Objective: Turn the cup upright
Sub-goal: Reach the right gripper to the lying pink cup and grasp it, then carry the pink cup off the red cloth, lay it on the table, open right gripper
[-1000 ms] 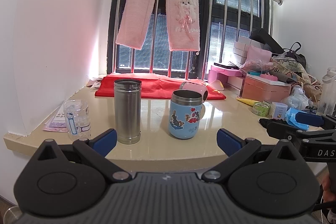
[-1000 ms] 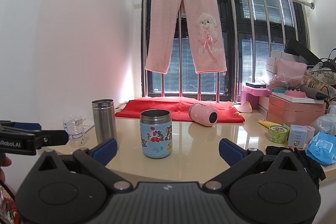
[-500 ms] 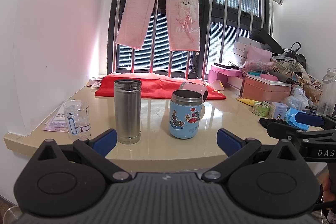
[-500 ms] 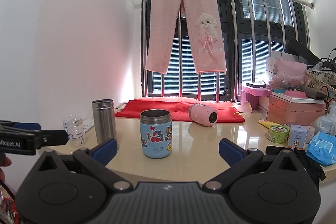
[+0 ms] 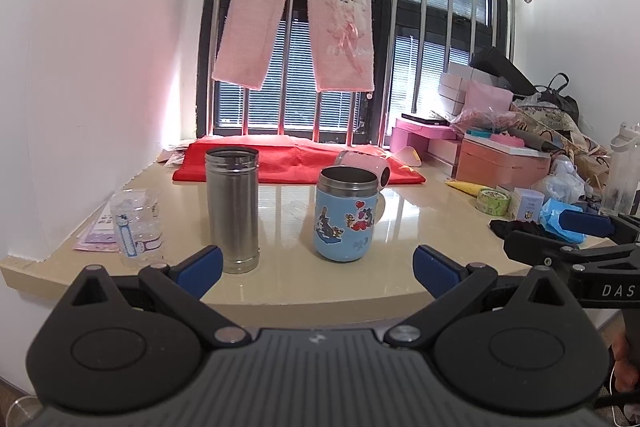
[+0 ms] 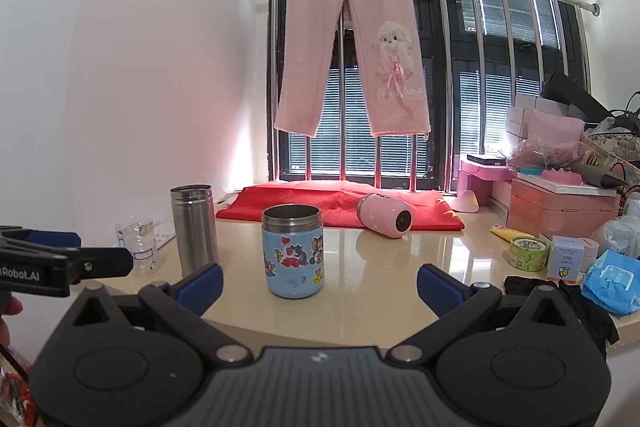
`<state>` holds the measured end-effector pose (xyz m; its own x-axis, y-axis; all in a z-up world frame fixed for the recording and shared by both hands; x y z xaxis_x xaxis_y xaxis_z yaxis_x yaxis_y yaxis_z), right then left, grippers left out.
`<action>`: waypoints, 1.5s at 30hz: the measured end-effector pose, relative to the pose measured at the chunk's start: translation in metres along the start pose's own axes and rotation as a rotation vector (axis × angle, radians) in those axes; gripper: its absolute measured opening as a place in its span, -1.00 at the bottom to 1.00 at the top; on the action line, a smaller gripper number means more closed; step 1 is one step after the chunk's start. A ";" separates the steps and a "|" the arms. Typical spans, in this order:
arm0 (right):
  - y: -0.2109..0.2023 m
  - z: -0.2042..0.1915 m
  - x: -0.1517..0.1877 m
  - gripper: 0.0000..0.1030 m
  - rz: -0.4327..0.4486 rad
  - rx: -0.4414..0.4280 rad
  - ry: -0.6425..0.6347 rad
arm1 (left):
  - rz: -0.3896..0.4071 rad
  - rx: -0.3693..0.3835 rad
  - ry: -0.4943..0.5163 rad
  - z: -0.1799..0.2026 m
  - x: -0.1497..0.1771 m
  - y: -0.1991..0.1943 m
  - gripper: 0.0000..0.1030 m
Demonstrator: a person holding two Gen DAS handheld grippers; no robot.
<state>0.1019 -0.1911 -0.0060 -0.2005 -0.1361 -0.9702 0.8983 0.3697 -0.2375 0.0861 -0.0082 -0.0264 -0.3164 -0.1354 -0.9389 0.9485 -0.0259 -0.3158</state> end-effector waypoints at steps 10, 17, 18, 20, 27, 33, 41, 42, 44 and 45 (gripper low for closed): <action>0.043 0.045 -0.010 1.00 -0.033 0.008 -0.038 | -0.060 0.062 0.040 0.040 -0.029 0.063 1.00; 0.121 0.100 -0.025 1.00 -0.111 -0.044 -0.099 | -0.104 0.095 0.049 0.073 -0.068 0.151 1.00; 0.137 0.108 -0.028 1.00 -0.126 -0.055 -0.114 | -0.111 0.084 0.062 0.078 -0.073 0.167 1.00; 0.172 0.123 -0.033 1.00 -0.158 -0.072 -0.146 | -0.125 0.061 0.085 0.084 -0.081 0.196 1.00; 0.295 0.159 -0.062 1.00 -0.284 -0.193 -0.215 | -0.241 -0.023 0.063 0.087 -0.108 0.286 1.00; 0.379 0.172 -0.084 1.00 -0.417 -0.279 -0.264 | -0.364 -0.112 0.001 0.077 -0.125 0.331 1.00; 0.498 0.155 -0.077 1.00 -0.676 -0.402 -0.349 | -0.486 -0.226 -0.059 0.064 -0.135 0.365 1.00; 0.514 0.150 -0.070 1.00 -0.712 -0.406 -0.361 | -0.496 -0.232 -0.071 0.063 -0.133 0.366 1.00; 0.537 0.143 -0.055 1.00 -0.772 -0.412 -0.376 | -0.519 -0.246 -0.092 0.059 -0.129 0.368 1.00; 0.548 0.140 -0.046 1.00 -0.803 -0.406 -0.381 | -0.529 -0.253 -0.099 0.058 -0.127 0.369 1.00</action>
<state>0.6578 -0.1106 -0.0842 -0.4904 -0.7471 -0.4487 0.3321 0.3158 -0.8888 0.4770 -0.0578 -0.0156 -0.7298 -0.2605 -0.6320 0.6249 0.1207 -0.7713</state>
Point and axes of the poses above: each gripper's, at about its wrist camera, not at the fingertips, and y roughly the way its jaws point, z to its right, x to its underside, the point moved 8 cm from there along y, roughly the way its jaws point, and after that the axes turned 5 degrees about -y, right-handed, at the moved point
